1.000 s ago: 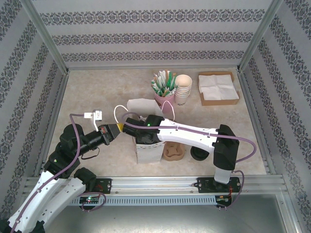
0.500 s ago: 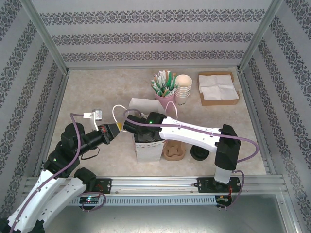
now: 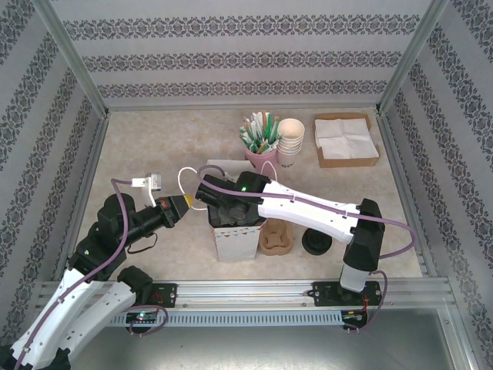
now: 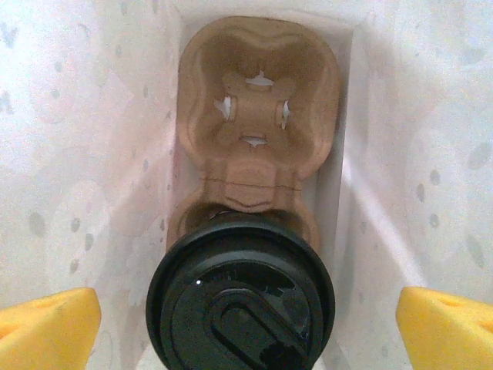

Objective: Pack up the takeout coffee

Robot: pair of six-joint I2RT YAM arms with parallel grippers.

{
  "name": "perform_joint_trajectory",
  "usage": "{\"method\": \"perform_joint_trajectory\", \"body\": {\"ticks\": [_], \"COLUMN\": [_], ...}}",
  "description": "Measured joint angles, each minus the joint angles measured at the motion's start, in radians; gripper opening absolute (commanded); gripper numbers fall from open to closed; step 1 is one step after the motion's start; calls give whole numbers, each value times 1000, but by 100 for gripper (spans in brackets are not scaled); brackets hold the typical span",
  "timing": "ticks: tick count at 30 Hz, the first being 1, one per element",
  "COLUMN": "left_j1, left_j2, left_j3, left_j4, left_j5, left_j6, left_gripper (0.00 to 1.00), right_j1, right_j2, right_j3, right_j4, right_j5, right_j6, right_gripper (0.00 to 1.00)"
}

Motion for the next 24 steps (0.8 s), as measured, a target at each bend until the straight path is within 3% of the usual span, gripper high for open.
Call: {"method": "perform_joint_trajectory", "body": {"ticks": [14,24], "left_j1": [0,0], "left_j2": [5,7], "left_j3": [6,9], "left_j4": [-13,-14], "left_j5": [-15,-15], "left_j6": [0,0], "left_gripper": [1,1], "right_j1": [0,0], "right_j2": [33,40], "right_j3": [330,454], "right_j4": [-219,-291], "right_j5": [11,29], "right_j6": [-2,-31], "right_gripper": [97,85]}}
